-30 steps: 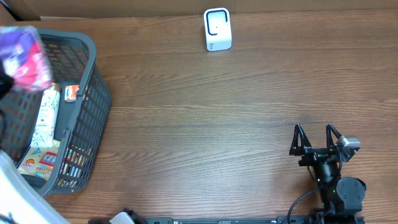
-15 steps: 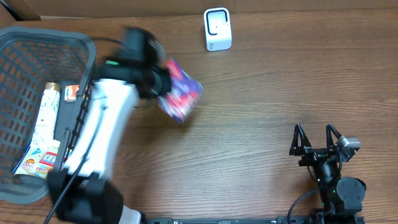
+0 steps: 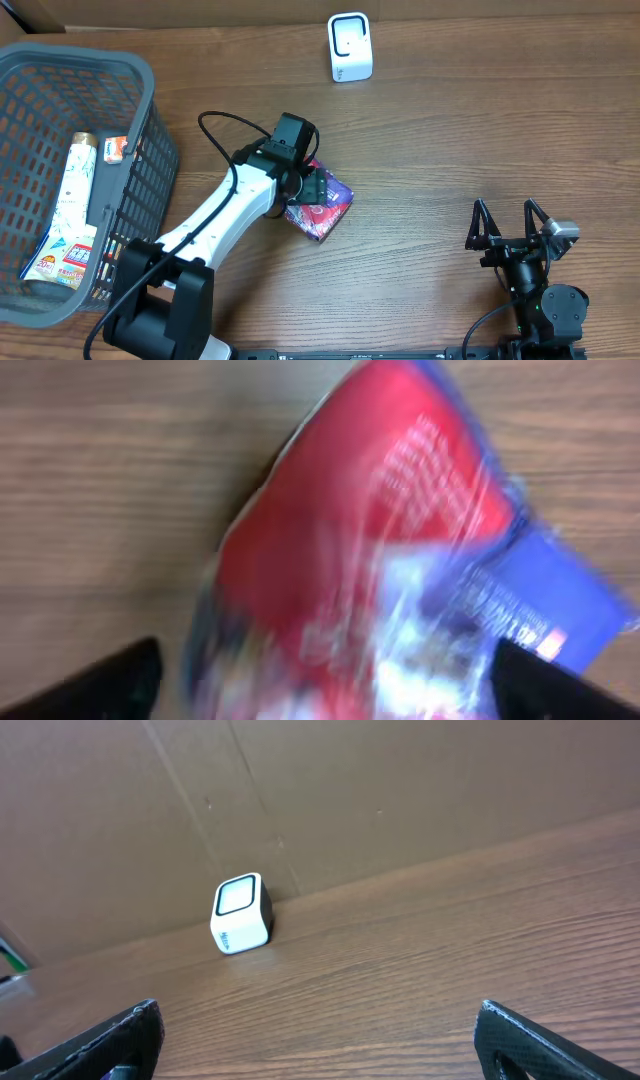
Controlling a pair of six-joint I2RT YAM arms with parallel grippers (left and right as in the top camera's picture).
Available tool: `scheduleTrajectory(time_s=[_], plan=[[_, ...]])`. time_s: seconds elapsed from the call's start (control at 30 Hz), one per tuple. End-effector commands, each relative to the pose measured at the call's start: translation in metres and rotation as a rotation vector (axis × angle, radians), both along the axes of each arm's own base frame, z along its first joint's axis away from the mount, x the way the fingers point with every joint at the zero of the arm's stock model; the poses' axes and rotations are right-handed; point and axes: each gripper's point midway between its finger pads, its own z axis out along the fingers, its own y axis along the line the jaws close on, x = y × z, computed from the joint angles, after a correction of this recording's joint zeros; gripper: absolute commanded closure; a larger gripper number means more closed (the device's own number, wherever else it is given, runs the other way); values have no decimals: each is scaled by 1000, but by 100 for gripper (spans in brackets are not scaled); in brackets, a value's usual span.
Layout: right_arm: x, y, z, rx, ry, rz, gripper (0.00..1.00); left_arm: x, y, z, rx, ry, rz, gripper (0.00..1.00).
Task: Scan the item barcode
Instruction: 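Lift the purple liner pack out and place it mid-table with left gripper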
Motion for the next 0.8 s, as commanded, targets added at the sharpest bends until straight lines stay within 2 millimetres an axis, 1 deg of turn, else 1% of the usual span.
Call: scheduleTrajectory(time_s=[0.0,0.03,0.07,0.1,0.13,0.17,0.2,0.23,0.27,0.3,0.33,0.37,0.43,0.47,0.5,0.53,0.57,0.63,0.67,0.7,0.73,0.77], plan=[[0,-1,-1,4,-6,-7,0,31,12,98,-29,-205,21,0],[0,-1,-1,4,-6,-7,0,33,17,124,-37,-241,21,0],[0,-1,-1,4,-6,-7,0,33,27,162,-46,-294,23,0],[0,-1,-1,4,-6,-7,0,33,39,192,-44,-341,29,0],[0,-1,-1,4,-6,-7,0,29,70,247,-27,-433,59,0],[0,-1,-1,4,-6,-7,0,25,91,274,-9,-480,86,0],[0,-1,-1,4,-6,-7,0,18,115,298,22,-519,115,0],[0,-1,-1,4,-6,-7,0,10,139,318,59,-550,149,0],[0,-1,-1,4,-6,-7,0,1,163,333,99,-571,185,0],[0,-1,-1,4,-6,-7,0,-7,184,344,138,-585,213,0],[0,-1,-1,4,-6,-7,0,-20,212,354,190,-595,272,0],[0,-1,-1,4,-6,-7,0,-30,235,360,219,-601,343,0],[0,-1,-1,4,-6,-7,0,-44,273,366,206,-626,506,0],[0,-1,-1,4,-6,-7,0,-49,292,367,202,-635,590,0],[0,-1,-1,4,-6,-7,0,-54,316,365,205,-642,693,0],[0,-1,-1,4,-6,-7,0,-56,332,362,213,-639,745,0],[0,-1,-1,4,-6,-7,0,-57,349,353,219,-620,783,0],[0,-1,-1,4,-6,-7,0,-54,369,326,194,-540,833,0],[0,-1,-1,4,-6,-7,0,-51,375,311,178,-497,849,1],[0,-1,-1,4,-6,-7,0,-47,379,294,168,-444,835,9],[0,-1,-1,4,-6,-7,0,-42,381,278,164,-399,798,10],[0,-1,-1,4,-6,-7,0,-34,381,259,150,-355,741,0]])
